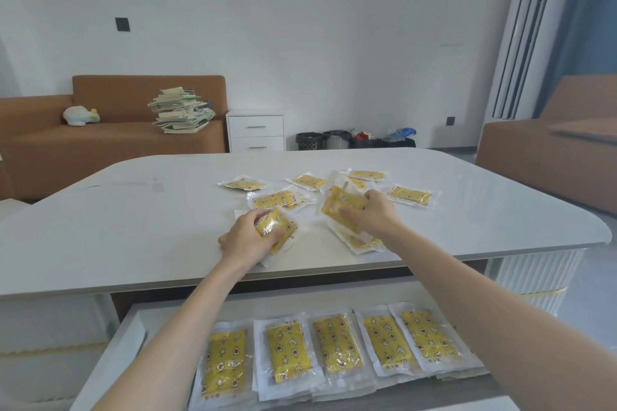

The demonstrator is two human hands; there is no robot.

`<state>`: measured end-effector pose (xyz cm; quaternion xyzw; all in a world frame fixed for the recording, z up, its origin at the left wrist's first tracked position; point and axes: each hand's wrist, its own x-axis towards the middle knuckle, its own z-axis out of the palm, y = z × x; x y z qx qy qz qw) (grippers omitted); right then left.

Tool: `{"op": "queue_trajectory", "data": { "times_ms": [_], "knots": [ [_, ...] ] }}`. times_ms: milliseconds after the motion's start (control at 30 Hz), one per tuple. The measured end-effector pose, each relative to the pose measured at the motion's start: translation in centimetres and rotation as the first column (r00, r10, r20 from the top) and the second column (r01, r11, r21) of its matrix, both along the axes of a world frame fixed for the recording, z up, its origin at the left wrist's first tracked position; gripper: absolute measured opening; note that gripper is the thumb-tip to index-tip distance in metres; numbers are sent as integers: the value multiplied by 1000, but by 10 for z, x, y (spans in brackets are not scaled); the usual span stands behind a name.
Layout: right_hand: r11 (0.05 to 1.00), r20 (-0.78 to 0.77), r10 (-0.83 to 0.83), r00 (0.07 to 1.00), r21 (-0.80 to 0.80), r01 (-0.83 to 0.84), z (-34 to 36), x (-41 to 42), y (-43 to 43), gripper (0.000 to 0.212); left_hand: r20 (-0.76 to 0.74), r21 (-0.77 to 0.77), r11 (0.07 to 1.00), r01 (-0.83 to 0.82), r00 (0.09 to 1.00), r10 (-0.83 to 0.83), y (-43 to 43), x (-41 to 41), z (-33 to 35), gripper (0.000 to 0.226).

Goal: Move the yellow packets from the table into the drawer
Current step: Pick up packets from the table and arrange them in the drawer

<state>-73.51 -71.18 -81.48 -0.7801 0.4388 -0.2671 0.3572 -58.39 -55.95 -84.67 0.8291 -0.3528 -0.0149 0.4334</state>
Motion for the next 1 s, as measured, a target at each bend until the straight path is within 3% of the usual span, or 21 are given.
{"op": "queue_trajectory", "data": {
  "times_ms": [100,233,333,433,633,833,1000],
  "knots": [
    [987,223,-97,970,149,65,8,-8,-4,44,-109,-136,991,-4,994,-11,-1,6,-4,40],
    [978,37,-96,995,190,87,-3,-10,-10,24,-291,-379,922,-78,956,-38,-1,11,-4,35],
    [988,-204,-129,970,55,143,-7,-6,-6,36,-335,-432,877,-209,940,58,-5,14,-4,35],
    [987,-350,-157,923,-16,162,-1,-1,0,68,-325,-330,890,-314,923,205,-12,13,-2,39],
    [996,-250,15,968,87,7,2,12,4,76,-130,-97,887,-451,890,438,-24,5,1,45],
    [996,-268,84,960,61,-70,7,14,10,74,-100,260,885,-386,901,422,-27,19,9,75],
    [983,-239,181,954,59,-172,8,15,12,71,-135,362,885,-293,923,361,-34,33,12,84]
  ]
}}
